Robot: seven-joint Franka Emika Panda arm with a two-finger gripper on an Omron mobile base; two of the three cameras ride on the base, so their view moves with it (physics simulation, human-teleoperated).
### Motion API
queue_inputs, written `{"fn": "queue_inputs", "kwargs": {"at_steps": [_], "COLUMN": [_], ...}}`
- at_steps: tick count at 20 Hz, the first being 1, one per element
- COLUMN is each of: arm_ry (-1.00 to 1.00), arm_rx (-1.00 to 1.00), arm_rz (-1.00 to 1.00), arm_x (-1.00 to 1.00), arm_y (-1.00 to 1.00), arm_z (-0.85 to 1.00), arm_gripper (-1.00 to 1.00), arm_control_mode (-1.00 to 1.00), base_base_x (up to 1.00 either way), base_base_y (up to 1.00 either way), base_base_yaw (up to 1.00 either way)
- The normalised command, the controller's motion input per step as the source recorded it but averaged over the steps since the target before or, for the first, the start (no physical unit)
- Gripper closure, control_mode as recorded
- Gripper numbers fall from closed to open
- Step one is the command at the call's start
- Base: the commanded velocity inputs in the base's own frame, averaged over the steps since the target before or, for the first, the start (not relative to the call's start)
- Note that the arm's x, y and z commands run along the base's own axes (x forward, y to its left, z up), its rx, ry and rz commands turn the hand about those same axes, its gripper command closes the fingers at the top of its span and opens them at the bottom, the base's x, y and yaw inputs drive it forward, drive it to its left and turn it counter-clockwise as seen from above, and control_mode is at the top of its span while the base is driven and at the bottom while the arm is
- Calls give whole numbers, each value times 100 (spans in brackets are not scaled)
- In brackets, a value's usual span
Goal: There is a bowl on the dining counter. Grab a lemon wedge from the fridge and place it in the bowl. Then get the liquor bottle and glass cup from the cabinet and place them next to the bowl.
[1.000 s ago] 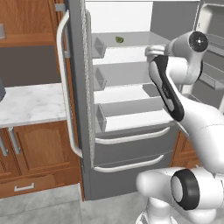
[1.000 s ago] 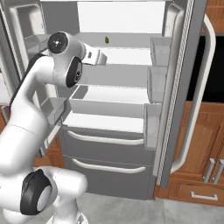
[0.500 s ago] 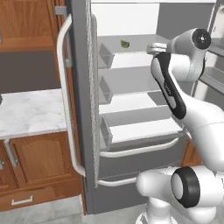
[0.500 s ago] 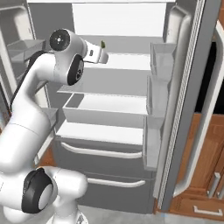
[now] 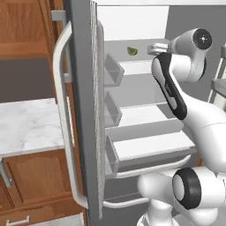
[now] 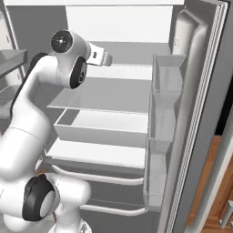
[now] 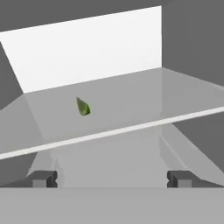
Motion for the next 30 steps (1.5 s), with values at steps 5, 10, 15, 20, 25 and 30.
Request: {"fn": "queue_inputs", "kwargs": {"at_steps": [5,10,15,20,25,30], "arm_ry": [0,0,0,0,7,4], "arm_rx": [0,0,0,0,-18,-12], "arm_rz": [0,0,0,0,22,10], "arm_x": [0,0,0,0,17,29], "arm_y": [0,0,0,0,64,18], "arm_z": [0,0,0,0,-35,-29], "arm_gripper": [-100,-100,-100,-100,-100,-100], "arm_control_mode": [100,100,100,100,-100,-100], "base_base_x": [46,54,56,25,0,0], "base_base_y": [-30,-6,6,30,0,0], "base_base_yaw": [0,0,1,10,0,0]}}
